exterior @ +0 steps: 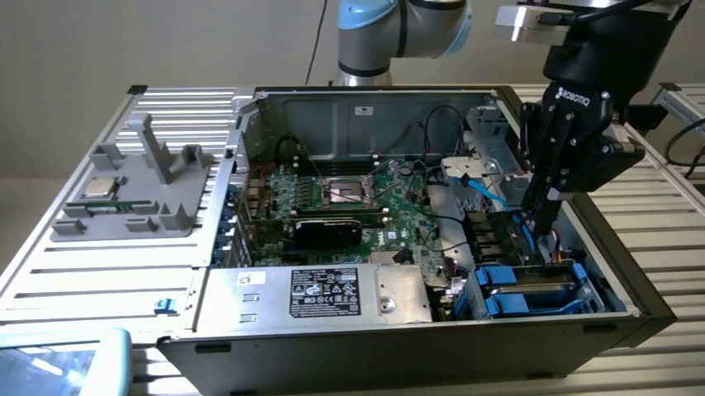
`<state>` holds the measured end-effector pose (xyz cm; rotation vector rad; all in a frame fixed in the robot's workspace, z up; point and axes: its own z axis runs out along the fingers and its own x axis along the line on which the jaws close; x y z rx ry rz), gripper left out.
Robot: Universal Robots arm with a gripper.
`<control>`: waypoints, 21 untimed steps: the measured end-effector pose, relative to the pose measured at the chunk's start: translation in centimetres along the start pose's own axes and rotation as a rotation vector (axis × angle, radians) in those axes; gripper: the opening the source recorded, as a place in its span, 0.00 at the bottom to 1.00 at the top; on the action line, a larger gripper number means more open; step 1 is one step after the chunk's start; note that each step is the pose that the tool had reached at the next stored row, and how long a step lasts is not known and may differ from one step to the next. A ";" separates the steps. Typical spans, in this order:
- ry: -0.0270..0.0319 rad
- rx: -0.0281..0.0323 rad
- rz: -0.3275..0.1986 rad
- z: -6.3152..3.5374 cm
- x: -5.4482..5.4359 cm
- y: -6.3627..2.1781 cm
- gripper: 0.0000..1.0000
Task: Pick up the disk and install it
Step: 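Insert the first disk wire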
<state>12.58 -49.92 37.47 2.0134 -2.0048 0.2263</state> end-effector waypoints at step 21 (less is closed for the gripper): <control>0.0035 0.0035 0.003 0.63 0.4 0.16 0.25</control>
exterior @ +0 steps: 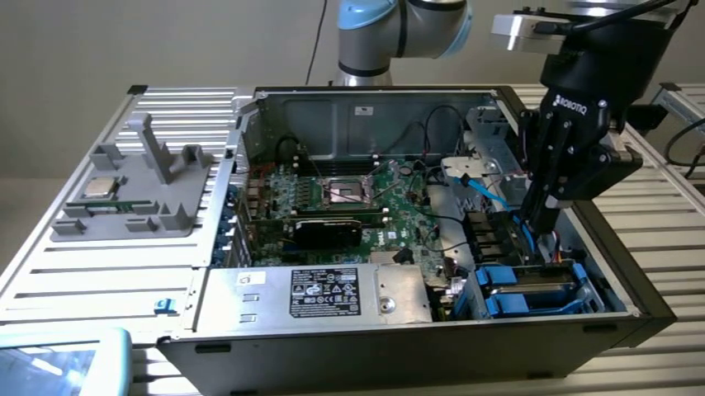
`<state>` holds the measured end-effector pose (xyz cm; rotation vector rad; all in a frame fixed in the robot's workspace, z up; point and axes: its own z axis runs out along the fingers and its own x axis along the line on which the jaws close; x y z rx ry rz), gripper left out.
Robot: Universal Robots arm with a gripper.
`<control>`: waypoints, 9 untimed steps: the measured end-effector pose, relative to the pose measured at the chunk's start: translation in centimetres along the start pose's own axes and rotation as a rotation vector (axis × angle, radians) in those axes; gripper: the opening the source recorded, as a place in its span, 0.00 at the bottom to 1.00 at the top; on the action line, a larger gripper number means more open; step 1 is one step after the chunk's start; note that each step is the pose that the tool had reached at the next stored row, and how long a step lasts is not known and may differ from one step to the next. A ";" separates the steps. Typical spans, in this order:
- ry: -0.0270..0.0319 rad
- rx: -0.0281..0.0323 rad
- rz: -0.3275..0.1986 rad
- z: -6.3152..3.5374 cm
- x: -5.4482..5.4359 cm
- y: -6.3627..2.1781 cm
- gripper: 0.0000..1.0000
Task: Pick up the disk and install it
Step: 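Insert the first disk wire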
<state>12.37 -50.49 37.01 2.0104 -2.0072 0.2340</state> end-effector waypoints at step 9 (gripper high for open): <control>0.0000 0.0000 0.000 0.21 0.0 -0.02 0.25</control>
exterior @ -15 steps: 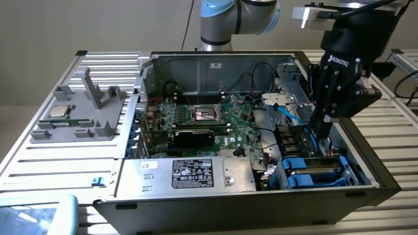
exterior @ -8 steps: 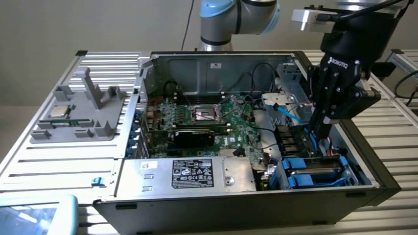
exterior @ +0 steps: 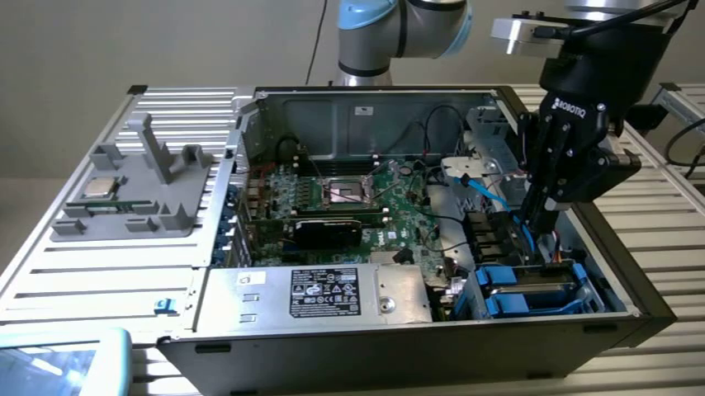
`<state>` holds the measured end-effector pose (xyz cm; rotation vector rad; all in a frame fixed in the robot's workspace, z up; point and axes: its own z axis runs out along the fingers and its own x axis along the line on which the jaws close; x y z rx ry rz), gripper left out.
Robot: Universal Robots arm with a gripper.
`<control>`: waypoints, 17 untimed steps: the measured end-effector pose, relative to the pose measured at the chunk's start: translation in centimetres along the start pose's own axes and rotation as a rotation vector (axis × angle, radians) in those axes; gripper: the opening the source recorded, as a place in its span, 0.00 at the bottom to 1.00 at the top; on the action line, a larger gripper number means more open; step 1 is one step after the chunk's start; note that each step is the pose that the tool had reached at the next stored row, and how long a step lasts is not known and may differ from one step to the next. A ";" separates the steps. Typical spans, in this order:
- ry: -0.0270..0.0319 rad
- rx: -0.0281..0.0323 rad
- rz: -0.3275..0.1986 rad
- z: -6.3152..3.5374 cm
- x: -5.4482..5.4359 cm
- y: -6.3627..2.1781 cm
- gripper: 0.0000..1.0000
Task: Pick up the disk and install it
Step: 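Insert the first disk wire, then insert the second disk wire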
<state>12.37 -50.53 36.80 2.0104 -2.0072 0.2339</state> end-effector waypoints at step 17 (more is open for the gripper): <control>-0.0009 0.0000 0.000 0.14 0.0 -0.01 0.16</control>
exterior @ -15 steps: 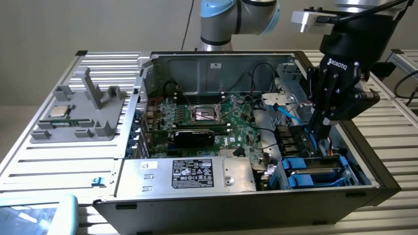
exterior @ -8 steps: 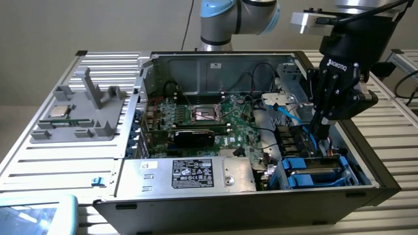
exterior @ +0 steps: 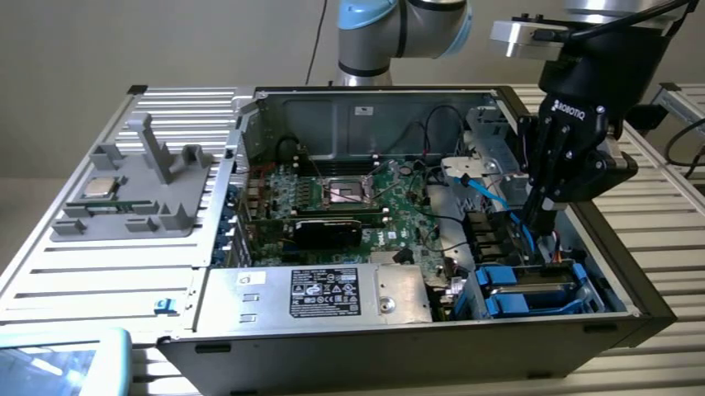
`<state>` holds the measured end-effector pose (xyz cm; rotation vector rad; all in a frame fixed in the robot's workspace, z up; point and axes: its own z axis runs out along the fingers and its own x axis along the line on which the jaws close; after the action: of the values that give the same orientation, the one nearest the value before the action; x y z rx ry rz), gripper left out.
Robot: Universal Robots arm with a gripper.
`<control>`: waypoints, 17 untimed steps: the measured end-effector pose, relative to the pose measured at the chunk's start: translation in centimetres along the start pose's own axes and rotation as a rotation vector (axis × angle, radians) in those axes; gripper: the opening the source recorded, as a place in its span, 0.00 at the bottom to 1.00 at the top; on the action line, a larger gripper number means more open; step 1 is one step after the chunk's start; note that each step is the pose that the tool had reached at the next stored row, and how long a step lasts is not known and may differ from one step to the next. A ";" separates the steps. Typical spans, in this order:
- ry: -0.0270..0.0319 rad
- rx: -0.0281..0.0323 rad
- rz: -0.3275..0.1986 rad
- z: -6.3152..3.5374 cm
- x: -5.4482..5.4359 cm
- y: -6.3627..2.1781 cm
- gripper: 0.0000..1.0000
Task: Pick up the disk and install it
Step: 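Insert the second disk wire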
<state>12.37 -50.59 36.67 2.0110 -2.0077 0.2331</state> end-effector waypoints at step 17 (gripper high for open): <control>-0.0371 0.0055 -0.002 0.47 1.5 0.15 0.16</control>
<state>12.20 -52.12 36.70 2.0346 -2.0298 0.2026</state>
